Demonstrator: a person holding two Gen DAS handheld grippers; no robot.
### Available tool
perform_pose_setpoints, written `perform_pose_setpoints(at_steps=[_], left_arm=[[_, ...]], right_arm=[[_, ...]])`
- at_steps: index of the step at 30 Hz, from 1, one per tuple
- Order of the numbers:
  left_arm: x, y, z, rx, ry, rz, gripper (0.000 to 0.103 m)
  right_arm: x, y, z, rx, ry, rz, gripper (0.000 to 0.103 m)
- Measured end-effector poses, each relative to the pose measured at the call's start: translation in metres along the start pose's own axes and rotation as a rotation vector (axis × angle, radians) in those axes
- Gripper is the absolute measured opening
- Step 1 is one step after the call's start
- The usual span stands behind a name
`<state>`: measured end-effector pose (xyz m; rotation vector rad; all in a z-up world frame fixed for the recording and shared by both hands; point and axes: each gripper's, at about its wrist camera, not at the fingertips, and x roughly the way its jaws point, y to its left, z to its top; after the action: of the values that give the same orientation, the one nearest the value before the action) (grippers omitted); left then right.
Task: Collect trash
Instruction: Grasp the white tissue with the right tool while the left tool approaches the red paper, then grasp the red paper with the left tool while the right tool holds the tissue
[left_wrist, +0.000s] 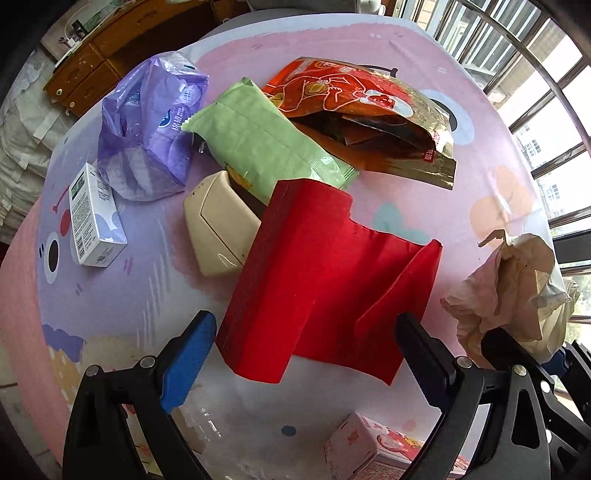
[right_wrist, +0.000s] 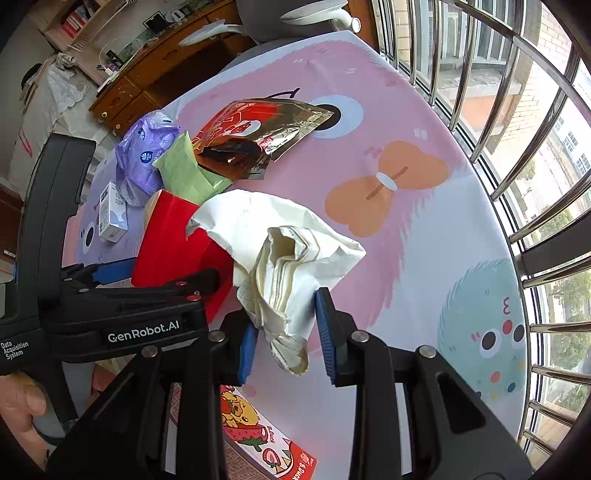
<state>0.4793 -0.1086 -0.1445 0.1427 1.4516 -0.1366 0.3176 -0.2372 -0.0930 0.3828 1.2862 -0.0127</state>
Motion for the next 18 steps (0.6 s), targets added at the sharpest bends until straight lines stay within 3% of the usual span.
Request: perform_pose_setpoints(at_steps=[7,11,12,13,14,15,17,18], left_arm=[[0.004,-0.024,0.0,0.073,0.015,0.009,0.098],[0.005,-0.034,0.001,0.081,0.032,-0.035,0.095],[0.007,-0.037,0.002,0.076,0.036,-0.049,0.09],[0.01,-0.035,0.001,0.07,0.039,-0.062,0.065],[0.011,-0.033,0.0,0.066,0.037,-0.054,0.055],[0.009,-0.032,-0.001,0.068,0.03,-0.063,0.049],[0.005,-0.029,-0.002,0.074,0.021,-0.087,0.024],[0.003,-0.027,-0.003,0.069,0.022,-0.098,0.022]], right_arm=[[-0.002,-0.007,-0.005,0.019,-0.002,-0.011,0.026],[0.002,-0.007,-0.01,0.023,0.01,-0.018,0.026],[0.003,-0.007,-0.011,0.028,0.015,-0.015,0.026],[0.004,-0.008,-0.012,0.033,0.017,-0.015,0.026],[0.005,-0.007,-0.013,0.035,0.017,-0.014,0.026],[0.005,-0.007,-0.013,0.037,0.013,-0.014,0.026],[0.004,-0.007,-0.015,0.047,0.011,-0.012,0.026],[0.002,-0.006,-0.015,0.048,0.005,-0.013,0.026]])
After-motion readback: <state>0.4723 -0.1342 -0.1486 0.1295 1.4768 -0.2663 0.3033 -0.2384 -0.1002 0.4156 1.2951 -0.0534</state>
